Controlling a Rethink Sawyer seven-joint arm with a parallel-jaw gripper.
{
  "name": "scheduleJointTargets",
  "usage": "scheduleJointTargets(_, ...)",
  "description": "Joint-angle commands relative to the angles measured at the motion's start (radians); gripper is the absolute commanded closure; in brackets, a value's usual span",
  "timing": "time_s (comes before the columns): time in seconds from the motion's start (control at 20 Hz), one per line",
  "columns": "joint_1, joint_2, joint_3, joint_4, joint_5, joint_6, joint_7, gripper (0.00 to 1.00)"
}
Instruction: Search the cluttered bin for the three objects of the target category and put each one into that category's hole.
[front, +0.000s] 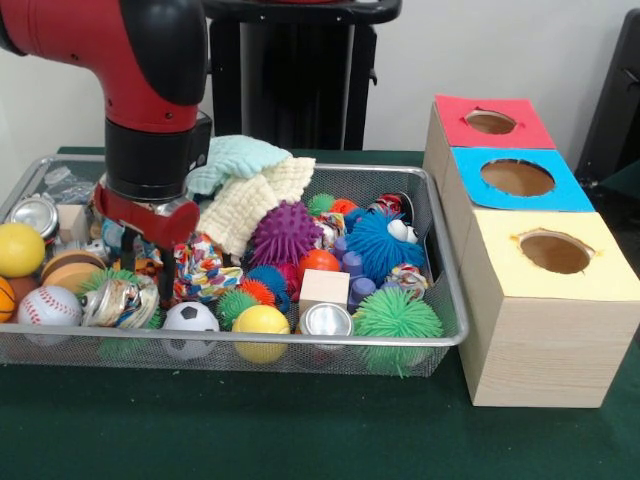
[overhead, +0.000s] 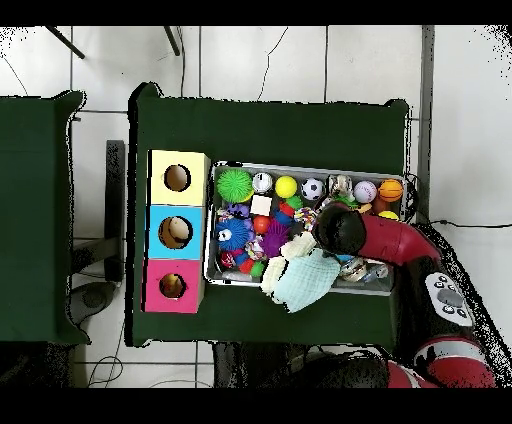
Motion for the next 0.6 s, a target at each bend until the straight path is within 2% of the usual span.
scheduleJointTargets(0.05,-0.037,0.003,0.135,0.021,-0.083,0.07,-0.162,0.0)
scheduleJointTargets(0.2,-0.106,-0.025,0.229,0.056,-0.188,-0.013,-0.287,0.0)
scheduleJointTargets(0.25,-0.128,-0.028,0.259,0.06,-0.202,0.006,-0.322,0.0)
scheduleJointTargets(0.45,-0.149,-0.042,0.287,0.071,-0.19,0.118,-0.296,0.0)
scheduleJointTargets(0.6,-0.142,-0.051,0.279,0.063,-0.207,0.14,-0.255,0.0)
